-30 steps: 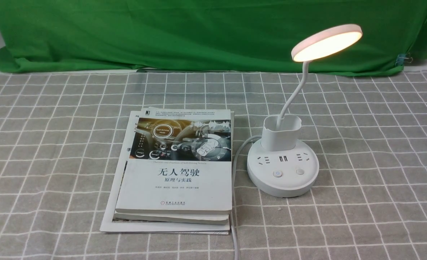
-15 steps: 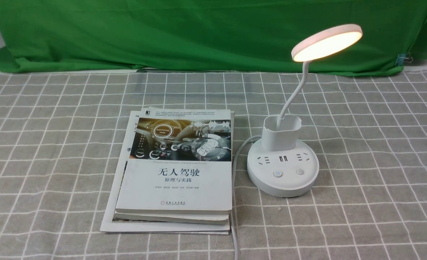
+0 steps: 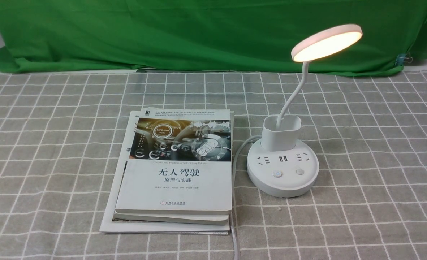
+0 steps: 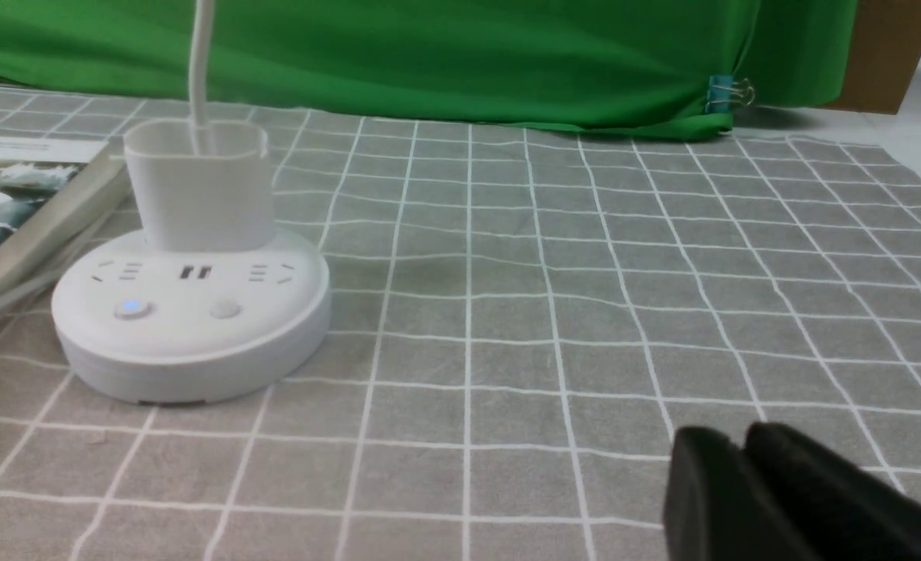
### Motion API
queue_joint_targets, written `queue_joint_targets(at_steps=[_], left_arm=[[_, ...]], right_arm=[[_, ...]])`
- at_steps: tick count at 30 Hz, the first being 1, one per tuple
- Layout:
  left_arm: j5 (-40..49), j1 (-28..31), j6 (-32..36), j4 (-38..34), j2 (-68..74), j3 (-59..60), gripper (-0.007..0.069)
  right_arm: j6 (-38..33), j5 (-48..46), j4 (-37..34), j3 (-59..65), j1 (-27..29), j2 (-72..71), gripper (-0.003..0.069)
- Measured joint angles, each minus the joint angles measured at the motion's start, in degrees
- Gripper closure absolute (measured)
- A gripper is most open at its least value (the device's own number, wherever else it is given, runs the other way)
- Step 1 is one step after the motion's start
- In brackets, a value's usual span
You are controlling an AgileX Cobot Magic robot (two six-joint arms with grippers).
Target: Turn on the desk lamp on the grey coffee tablecloth with your hand.
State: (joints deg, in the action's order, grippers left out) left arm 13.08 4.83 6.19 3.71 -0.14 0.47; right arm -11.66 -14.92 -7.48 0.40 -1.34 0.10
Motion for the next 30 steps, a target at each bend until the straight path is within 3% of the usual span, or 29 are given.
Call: queue_joint_targets(at_steps=[30], left_arm=[[0.0, 0.0, -0.07, 0.0, 0.0, 0.0, 0.0606]], right_arm=[[0.0, 0.0, 0.0, 0.0, 0.0, 0.0, 0.0515]])
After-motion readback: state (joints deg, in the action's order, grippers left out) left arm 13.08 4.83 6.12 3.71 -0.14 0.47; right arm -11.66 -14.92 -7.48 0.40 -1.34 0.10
